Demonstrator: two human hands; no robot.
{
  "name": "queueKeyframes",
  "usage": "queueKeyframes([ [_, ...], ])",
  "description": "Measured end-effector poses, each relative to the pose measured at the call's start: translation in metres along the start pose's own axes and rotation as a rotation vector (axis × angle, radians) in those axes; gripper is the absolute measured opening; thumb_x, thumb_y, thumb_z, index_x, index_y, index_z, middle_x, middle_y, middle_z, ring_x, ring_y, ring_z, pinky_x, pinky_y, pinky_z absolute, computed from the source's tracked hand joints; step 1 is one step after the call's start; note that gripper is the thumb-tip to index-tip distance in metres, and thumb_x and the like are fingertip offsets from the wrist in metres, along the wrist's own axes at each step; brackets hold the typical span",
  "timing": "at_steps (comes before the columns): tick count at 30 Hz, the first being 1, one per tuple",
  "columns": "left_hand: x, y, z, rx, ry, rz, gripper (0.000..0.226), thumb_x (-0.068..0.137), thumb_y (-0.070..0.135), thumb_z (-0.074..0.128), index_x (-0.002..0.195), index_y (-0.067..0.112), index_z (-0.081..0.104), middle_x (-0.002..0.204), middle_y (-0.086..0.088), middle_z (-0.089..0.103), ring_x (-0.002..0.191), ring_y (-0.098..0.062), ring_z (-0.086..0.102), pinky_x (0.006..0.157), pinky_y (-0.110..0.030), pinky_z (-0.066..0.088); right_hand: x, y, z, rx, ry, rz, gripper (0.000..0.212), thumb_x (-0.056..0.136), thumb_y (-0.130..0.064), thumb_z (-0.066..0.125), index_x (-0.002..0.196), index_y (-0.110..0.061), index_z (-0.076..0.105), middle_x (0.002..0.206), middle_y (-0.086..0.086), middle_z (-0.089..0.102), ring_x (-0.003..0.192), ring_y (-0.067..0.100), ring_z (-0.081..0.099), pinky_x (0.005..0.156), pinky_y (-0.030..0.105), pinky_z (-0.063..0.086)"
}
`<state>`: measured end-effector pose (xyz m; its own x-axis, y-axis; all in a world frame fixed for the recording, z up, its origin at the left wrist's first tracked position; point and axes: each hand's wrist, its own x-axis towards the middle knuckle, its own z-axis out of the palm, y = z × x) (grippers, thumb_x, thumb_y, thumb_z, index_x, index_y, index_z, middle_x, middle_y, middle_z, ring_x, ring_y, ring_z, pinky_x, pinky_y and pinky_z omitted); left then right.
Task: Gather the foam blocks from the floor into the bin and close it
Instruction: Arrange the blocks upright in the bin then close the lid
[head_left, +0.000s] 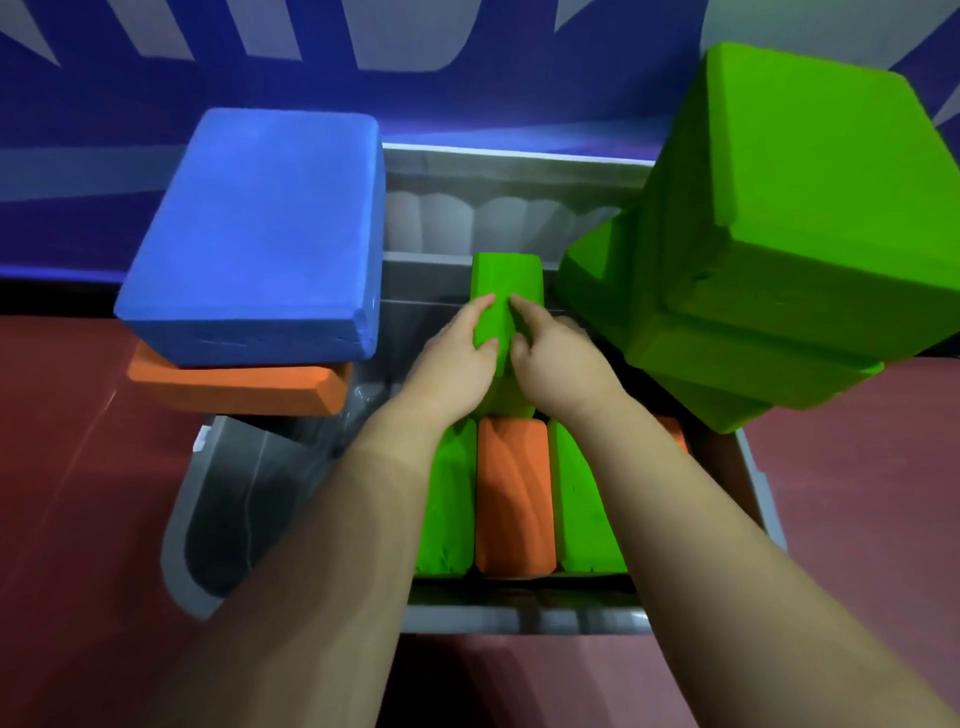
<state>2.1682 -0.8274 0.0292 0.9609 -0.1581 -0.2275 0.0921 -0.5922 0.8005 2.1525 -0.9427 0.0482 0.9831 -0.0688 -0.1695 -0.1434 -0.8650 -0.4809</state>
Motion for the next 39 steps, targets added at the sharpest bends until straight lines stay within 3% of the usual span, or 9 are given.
queueKeyframes([
  [6,0.021,-0.018,0.008,0.230,-0.194,-0.109,0.071,0.090,0.022,0.054,0.149,0.034,0.016,0.137,-0.010,0.053,0.107,-0.028,0.060,0.084,-0.027,0.047,0.024,0.006,0.006,-0.221,-0.276,0.049,0.055,0.093,-0.022,0.052,0.144,-0.020,0.035,0.134,0.014,0.053,0.120,0.029,0.054,0.091,0.029,0.044],
  [10,0.029,-0.026,0.026,0.382,-0.263,-0.112,0.076,0.092,0.022,0.056,0.152,0.027,0.009,0.141,-0.016,0.048,0.123,-0.032,0.050,0.097,-0.030,0.041,0.032,0.016,0.015,-0.307,-0.392,0.099,0.055,0.092,-0.023,0.055,0.144,-0.023,0.035,0.133,0.011,0.053,0.116,0.026,0.057,0.081,0.027,0.044],
  [14,0.042,-0.029,0.037,0.465,-0.284,-0.104,0.077,0.091,0.021,0.057,0.151,0.028,0.009,0.146,-0.016,0.041,0.130,-0.033,0.045,0.104,-0.034,0.038,0.048,0.017,0.028,-0.343,-0.311,0.212,0.039,0.094,-0.019,0.048,0.132,-0.014,0.051,0.134,0.012,0.051,0.121,0.029,0.052,0.093,0.034,0.045],
  [22,0.032,-0.020,0.036,0.605,-0.291,-0.100,0.069,0.095,0.016,0.046,0.152,0.024,0.007,0.158,-0.012,0.017,0.141,-0.032,0.029,0.113,-0.043,0.030,0.033,0.011,0.031,-0.409,-0.280,0.140,0.039,0.097,-0.013,0.033,0.134,-0.010,0.047,0.139,0.014,0.037,0.126,0.034,0.042,0.096,0.039,0.040],
  [25,0.011,0.001,0.020,0.657,-0.236,-0.063,0.061,0.098,0.015,0.037,0.152,0.023,0.010,0.160,-0.011,0.007,0.139,-0.035,0.030,0.112,-0.042,0.030,0.015,0.005,0.015,-0.378,-0.171,0.090,0.042,0.095,-0.010,0.036,0.136,-0.013,0.044,0.137,0.015,0.040,0.122,0.034,0.046,0.096,0.039,0.042],
  [30,-0.027,0.071,-0.041,0.633,0.026,0.178,0.045,0.094,0.008,0.035,0.138,0.014,0.041,0.134,-0.010,0.046,0.125,-0.031,0.048,0.096,-0.042,0.042,-0.002,-0.036,-0.038,-0.131,0.096,-0.120,0.063,0.091,-0.008,0.045,0.149,-0.016,0.021,0.143,0.015,0.039,0.125,0.032,0.047,0.101,0.039,0.042],
  [33,-0.042,0.098,-0.100,0.647,0.226,0.236,0.044,0.094,0.011,0.043,0.137,0.018,0.046,0.136,-0.008,0.047,0.126,-0.030,0.045,0.099,-0.041,0.040,-0.007,-0.076,-0.057,-0.040,0.114,-0.257,0.082,0.084,-0.016,0.063,0.150,-0.018,0.016,0.145,0.016,0.039,0.126,0.033,0.046,0.101,0.040,0.041],
  [36,-0.051,0.079,-0.157,0.684,0.336,0.108,0.050,0.092,0.020,0.052,0.140,0.019,0.039,0.144,-0.009,0.038,0.131,-0.033,0.036,0.104,-0.043,0.034,-0.017,-0.120,-0.059,-0.030,-0.002,-0.374,0.097,0.075,-0.029,0.076,0.151,-0.025,0.015,0.154,0.014,0.025,0.137,0.028,0.034,0.110,0.036,0.032],
  [39,-0.063,0.041,-0.195,0.581,0.293,-0.137,0.064,0.091,0.036,0.056,0.146,0.018,0.028,0.150,-0.012,0.028,0.134,-0.036,0.034,0.106,-0.045,0.032,-0.024,-0.157,-0.045,-0.145,-0.089,-0.445,0.096,0.073,-0.045,0.075,0.149,-0.033,0.017,0.159,0.011,0.008,0.145,0.026,0.016,0.115,0.040,0.026],
])
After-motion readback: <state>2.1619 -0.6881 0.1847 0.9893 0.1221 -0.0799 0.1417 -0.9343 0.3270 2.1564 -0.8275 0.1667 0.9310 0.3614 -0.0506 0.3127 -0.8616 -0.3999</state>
